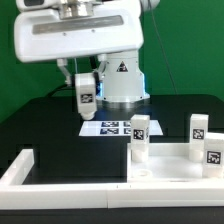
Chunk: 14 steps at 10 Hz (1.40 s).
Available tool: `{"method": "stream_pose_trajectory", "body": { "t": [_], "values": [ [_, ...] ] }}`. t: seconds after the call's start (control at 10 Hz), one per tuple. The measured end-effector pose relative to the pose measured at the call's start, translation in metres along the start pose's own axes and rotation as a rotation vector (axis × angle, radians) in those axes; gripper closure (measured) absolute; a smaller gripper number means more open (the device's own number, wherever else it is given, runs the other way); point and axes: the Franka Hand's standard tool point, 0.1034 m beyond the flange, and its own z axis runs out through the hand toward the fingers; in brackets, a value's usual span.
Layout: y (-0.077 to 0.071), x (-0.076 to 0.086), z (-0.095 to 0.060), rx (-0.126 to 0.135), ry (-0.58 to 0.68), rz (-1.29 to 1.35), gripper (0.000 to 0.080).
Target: Assemble square table
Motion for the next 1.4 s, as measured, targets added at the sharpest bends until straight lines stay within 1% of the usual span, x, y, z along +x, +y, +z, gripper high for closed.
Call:
{"method": "stream_pose_trajectory", "body": {
  "t": [0.1,0.2,0.3,0.4,0.5,0.6,0.7,0.9,1.1,1.2,1.3,1.4],
  "values": [
    [0.004,-0.007,0.002,-0.028,0.039,0.0,0.0509],
    [0.008,-0.007,0.001,-0.046,0.058,-0.009,0.0509],
    [0.007,-0.008,0.002,-0.049,0.059,-0.007,0.0509],
    [0.002,-0.006,0.01,-0.072,0.077,0.016,0.0509],
    [-0.026,0.007,0.018,-0.051,0.084,0.102,0.0509],
    [-0.047,0.023,0.023,-0.037,0.102,0.123,0.0509],
    [-0.062,0.038,0.026,-0.028,0.125,0.166,0.0509],
    [-0.054,0.032,0.026,-0.036,0.118,0.155,0.0509],
    [-0.053,0.032,0.028,-0.038,0.119,0.154,0.0509],
    [-0.04,0.026,0.028,-0.107,0.199,0.174,0.0509],
    [-0.048,0.018,0.034,-0.112,0.211,0.228,0.0509],
    [-0.062,0.024,0.037,-0.106,0.244,0.291,0.0509]
  ]
}}
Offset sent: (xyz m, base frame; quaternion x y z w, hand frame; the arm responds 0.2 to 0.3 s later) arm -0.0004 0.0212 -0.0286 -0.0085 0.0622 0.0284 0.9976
